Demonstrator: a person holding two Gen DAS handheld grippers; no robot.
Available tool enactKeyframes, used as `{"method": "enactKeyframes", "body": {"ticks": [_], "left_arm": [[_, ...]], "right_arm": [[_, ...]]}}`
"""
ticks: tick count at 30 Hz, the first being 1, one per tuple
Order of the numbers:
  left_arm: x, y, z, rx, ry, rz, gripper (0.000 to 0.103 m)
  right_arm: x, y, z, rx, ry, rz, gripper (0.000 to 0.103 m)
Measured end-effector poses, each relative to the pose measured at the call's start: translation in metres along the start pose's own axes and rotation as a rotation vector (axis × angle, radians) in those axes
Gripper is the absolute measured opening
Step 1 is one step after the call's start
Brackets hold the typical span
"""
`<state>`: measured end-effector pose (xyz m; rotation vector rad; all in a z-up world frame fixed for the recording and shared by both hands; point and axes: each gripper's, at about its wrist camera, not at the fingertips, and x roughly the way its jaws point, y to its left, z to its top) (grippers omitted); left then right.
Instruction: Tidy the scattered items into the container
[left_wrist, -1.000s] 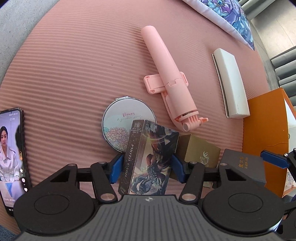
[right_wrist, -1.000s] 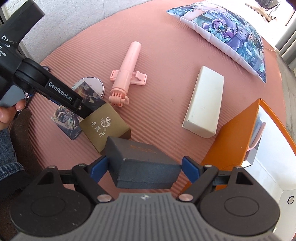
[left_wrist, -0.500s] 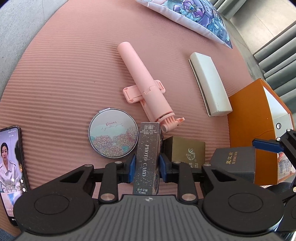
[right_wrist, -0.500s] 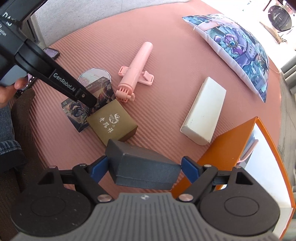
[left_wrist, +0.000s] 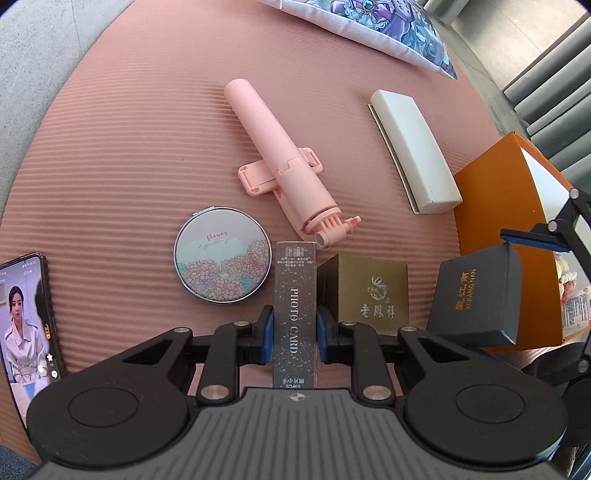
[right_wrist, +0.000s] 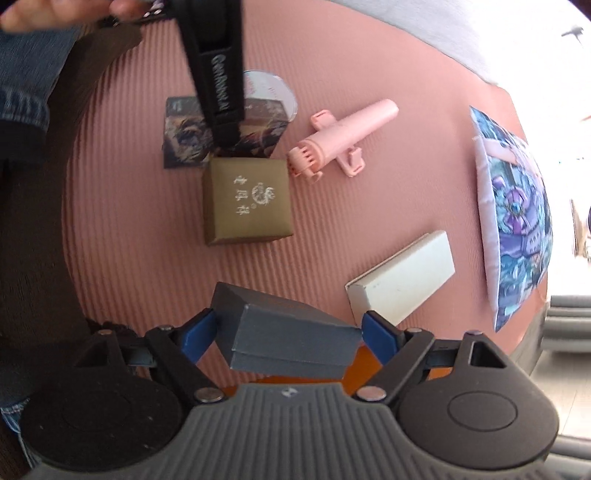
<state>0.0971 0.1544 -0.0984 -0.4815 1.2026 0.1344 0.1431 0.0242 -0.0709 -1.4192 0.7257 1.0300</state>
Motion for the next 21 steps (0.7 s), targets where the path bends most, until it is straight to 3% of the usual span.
{"method": "enactKeyframes", "body": {"ticks": [4, 7, 10, 16, 21], "left_arm": [[0.003, -0.001, 0.001, 0.005, 0.013, 0.017, 0.026], [0.006, -0.002, 0.002, 0.009, 0.022, 0.016, 0.026], [0.006, -0.002, 0.002, 0.012, 0.022, 0.019, 0.026], [0.006, -0.001, 0.002, -0.001, 0.027, 0.012, 0.026], [0.007, -0.001, 0.003, -0.004, 0.028, 0.011, 0.026]], "right_arm": [[0.009, 0.012, 0.008, -0.009, -0.021, 0.058, 0.087], [0.009, 0.018, 0.009, -0.018, -0.027, 0.039, 0.087], [0.003, 0.010, 0.003, 0.052, -0.046, 0.052, 0.087], [-0.023, -0.018, -0.019, 0.359, -0.117, 0.112, 0.090], [-0.038, -0.038, -0.044, 0.780, -0.153, 0.189, 0.090]]}}
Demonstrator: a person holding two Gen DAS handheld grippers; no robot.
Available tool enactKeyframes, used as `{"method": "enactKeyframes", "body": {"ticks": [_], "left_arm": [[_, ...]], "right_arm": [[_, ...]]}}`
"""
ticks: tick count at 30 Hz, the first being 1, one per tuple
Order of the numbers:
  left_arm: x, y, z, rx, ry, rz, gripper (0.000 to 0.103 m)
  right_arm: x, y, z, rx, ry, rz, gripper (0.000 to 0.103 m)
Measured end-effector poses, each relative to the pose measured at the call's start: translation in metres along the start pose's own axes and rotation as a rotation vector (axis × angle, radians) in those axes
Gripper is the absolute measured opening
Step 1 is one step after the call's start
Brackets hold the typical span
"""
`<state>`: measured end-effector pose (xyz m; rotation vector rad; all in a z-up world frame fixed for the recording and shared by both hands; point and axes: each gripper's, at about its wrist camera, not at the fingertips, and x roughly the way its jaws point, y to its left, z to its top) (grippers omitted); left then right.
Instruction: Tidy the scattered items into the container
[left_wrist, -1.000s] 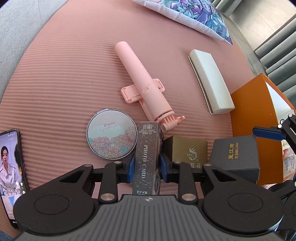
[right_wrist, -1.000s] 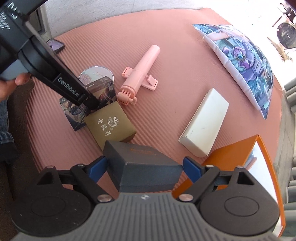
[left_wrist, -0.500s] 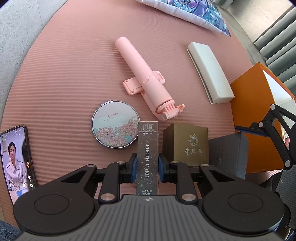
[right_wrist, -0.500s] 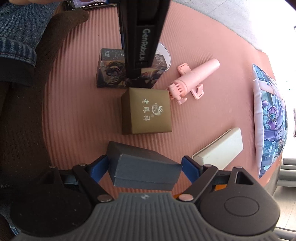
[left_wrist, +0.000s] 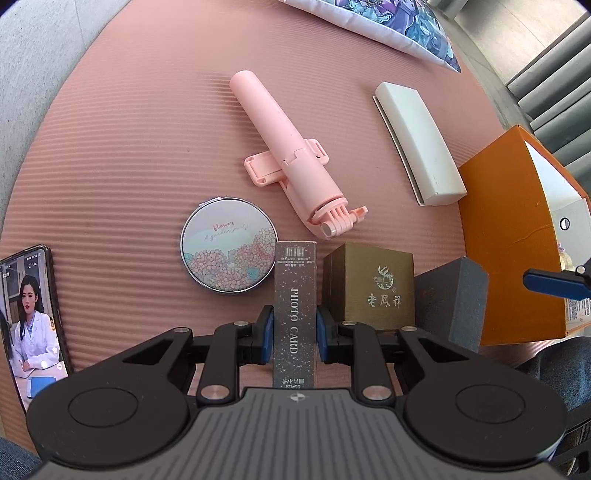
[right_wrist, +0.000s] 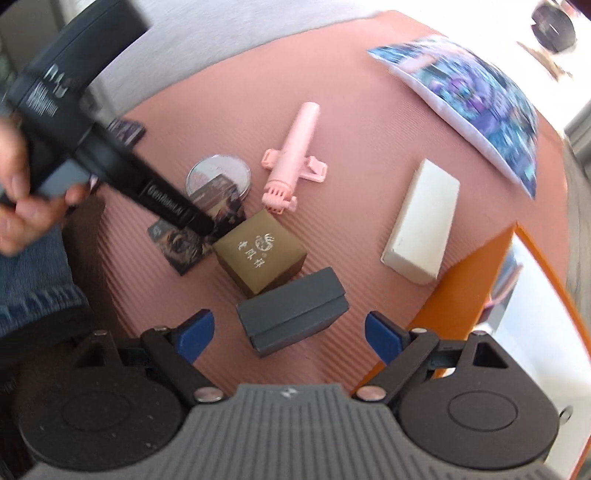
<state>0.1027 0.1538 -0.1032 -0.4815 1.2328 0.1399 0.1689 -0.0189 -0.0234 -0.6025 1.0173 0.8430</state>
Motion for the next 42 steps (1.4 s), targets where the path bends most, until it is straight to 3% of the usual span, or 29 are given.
{"method": "enactKeyframes", "body": {"ticks": [3, 8, 13, 18, 22, 26, 36, 39, 42], "left_arm": [[0.000, 0.001, 0.000, -0.003, 0.000, -0.002, 0.026], [0.001, 0.001, 0.001, -0.009, -0.001, -0.005, 0.026], [0.001, 0.001, 0.002, -0.004, -0.002, -0.003, 0.026], [0.001, 0.001, 0.002, -0.004, -0.002, -0.002, 0.026], [0.001, 0.001, 0.001, -0.008, -0.003, -0.002, 0.026], [-0.001, 0.005, 0.000, -0.047, -0.004, -0.017, 0.026], [-0.047, 0.001, -0.002, -0.067, -0.119, -0.044, 0.026], [-0.070, -0.012, 0.001, -0.038, -0.163, -0.049, 0.026], [-0.089, -0.034, 0.010, 0.003, -0.191, -0.100, 0.026]], "right_arm": [[-0.001, -0.005, -0.001, 0.262, -0.031, 0.030, 0.086], [0.015, -0.008, -0.006, 0.493, -0.037, 0.012, 0.069], [0.028, -0.009, -0.003, 0.564, -0.009, -0.006, 0.066], [0.039, -0.011, -0.008, 0.637, 0.015, 0.003, 0.052], [0.039, -0.008, -0.013, 0.643, -0.005, -0.006, 0.049], [0.035, -0.008, -0.021, 0.638, -0.037, -0.010, 0.038], [-0.023, -0.018, -0.037, 0.635, -0.215, 0.006, 0.037], [-0.047, -0.025, -0.043, 0.651, -0.284, 0.021, 0.037], [-0.072, -0.035, -0.050, 0.683, -0.359, 0.029, 0.037]]}}
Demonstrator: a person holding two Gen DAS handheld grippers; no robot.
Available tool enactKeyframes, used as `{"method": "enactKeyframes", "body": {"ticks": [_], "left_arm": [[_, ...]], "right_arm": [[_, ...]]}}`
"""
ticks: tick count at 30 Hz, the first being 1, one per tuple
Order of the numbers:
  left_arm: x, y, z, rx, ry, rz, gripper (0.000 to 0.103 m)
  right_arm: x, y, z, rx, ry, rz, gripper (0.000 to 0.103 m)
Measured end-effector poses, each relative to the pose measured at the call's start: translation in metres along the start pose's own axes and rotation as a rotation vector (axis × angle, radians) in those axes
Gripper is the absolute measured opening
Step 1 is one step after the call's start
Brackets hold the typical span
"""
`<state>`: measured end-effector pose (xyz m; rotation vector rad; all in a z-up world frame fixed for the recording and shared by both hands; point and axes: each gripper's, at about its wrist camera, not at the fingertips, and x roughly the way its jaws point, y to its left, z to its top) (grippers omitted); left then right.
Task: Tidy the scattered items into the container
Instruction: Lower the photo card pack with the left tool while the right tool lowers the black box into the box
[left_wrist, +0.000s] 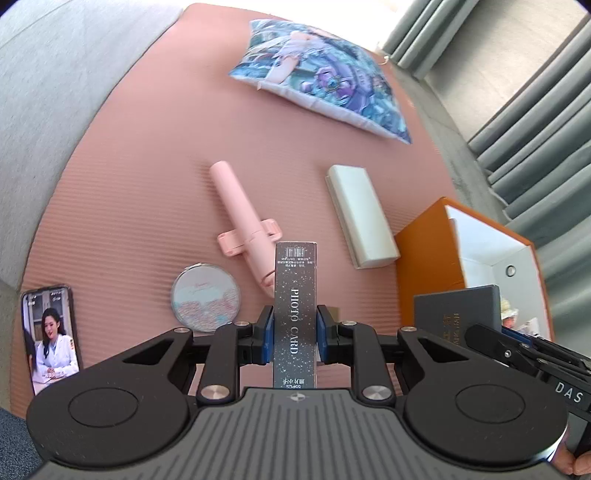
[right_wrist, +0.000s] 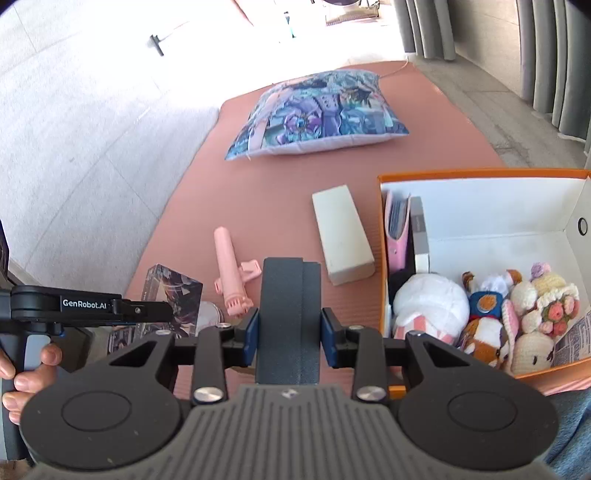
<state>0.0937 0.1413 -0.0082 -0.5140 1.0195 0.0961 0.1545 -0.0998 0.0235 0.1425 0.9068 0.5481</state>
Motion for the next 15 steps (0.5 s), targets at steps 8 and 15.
{"method": "enactKeyframes", "body": {"ticks": [8, 15], "left_arm": [[0.003, -0.092, 0.036, 0.146, -0.013, -0.197, 0.026], [0.052, -0.166, 0.052, 0.249, 0.008, -0.244, 0.026]], "right_arm": [[-0.042, -0.045, 0.025, 0.038, -0.182, -0.099, 0.037], [-0.041, -0.107, 0.042, 0.140, -0.250, -0.152, 0.037]]}}
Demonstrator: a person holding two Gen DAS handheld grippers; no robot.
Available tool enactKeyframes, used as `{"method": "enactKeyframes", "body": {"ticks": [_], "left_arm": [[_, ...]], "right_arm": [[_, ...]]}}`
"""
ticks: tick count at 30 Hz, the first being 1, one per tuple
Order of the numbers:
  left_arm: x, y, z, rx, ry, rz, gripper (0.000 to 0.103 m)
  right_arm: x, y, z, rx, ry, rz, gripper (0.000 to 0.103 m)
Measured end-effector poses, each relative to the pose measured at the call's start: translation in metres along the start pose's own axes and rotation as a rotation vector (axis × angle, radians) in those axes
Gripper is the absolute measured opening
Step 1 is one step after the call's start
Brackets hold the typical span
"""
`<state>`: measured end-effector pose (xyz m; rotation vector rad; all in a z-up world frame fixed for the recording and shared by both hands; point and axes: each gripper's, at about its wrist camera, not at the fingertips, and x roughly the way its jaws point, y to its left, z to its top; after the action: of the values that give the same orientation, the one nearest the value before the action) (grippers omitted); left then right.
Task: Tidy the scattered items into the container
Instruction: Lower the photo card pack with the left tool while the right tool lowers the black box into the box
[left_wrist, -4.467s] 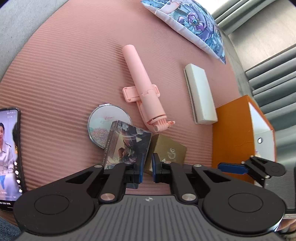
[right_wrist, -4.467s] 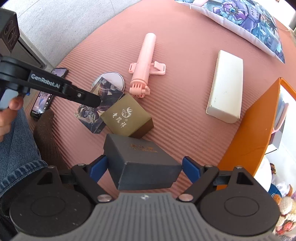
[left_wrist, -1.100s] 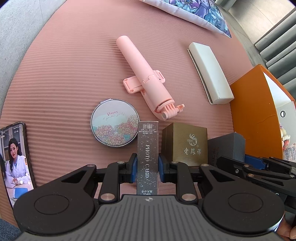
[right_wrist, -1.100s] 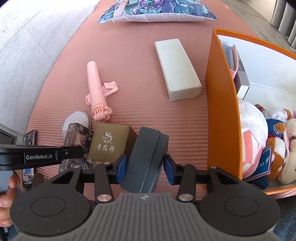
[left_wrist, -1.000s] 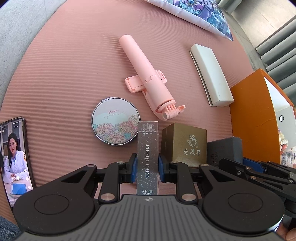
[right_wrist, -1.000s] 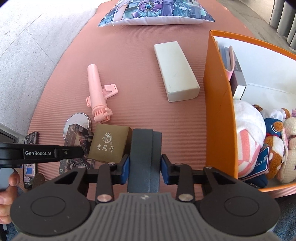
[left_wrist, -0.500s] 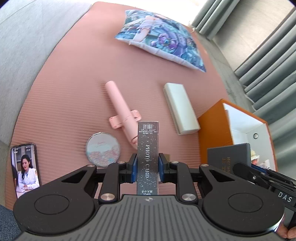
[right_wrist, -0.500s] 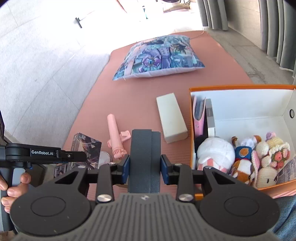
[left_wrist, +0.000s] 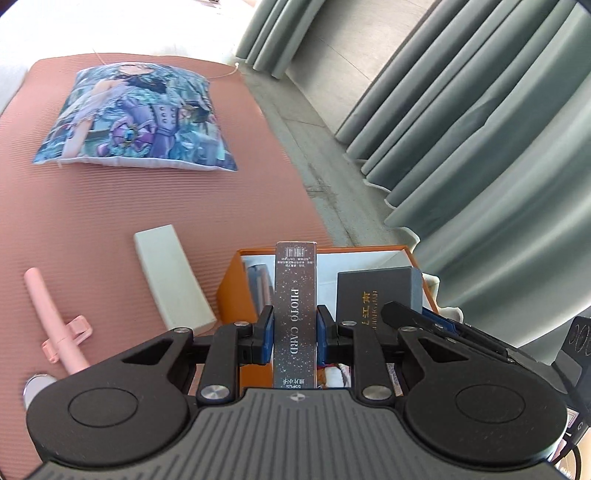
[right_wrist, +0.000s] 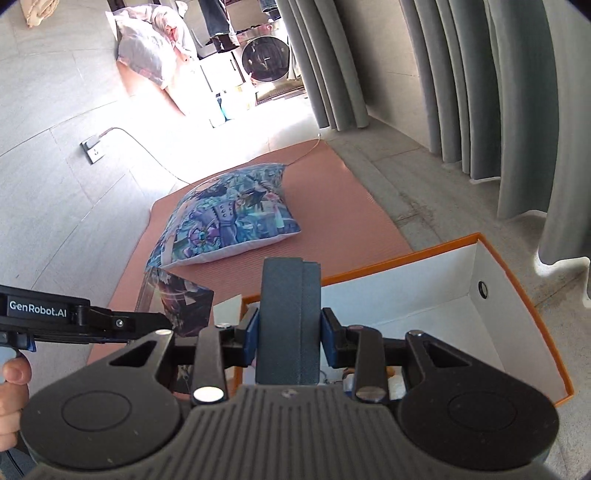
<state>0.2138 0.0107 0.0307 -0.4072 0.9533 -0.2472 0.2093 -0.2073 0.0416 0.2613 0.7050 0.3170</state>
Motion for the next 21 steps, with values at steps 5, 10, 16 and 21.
{"method": "enactKeyframes", "body": {"ticks": [5, 10, 16, 21], "left_arm": [[0.057, -0.013, 0.009, -0.018, 0.045, -0.012, 0.025], [0.102, -0.015, 0.010, -0.043, 0.066, 0.000, 0.025], [0.123, -0.021, 0.003, 0.000, 0.083, 0.087, 0.025], [0.136, -0.023, 0.006, -0.014, 0.105, 0.166, 0.025]], "right_arm": [[0.027, -0.033, 0.007, 0.075, -0.003, -0.039, 0.037], [0.055, -0.054, -0.003, 0.165, 0.018, -0.052, 0.037], [0.078, -0.066, -0.015, 0.209, 0.055, -0.056, 0.037], [0.092, -0.074, -0.017, 0.254, 0.087, -0.036, 0.037]]}}
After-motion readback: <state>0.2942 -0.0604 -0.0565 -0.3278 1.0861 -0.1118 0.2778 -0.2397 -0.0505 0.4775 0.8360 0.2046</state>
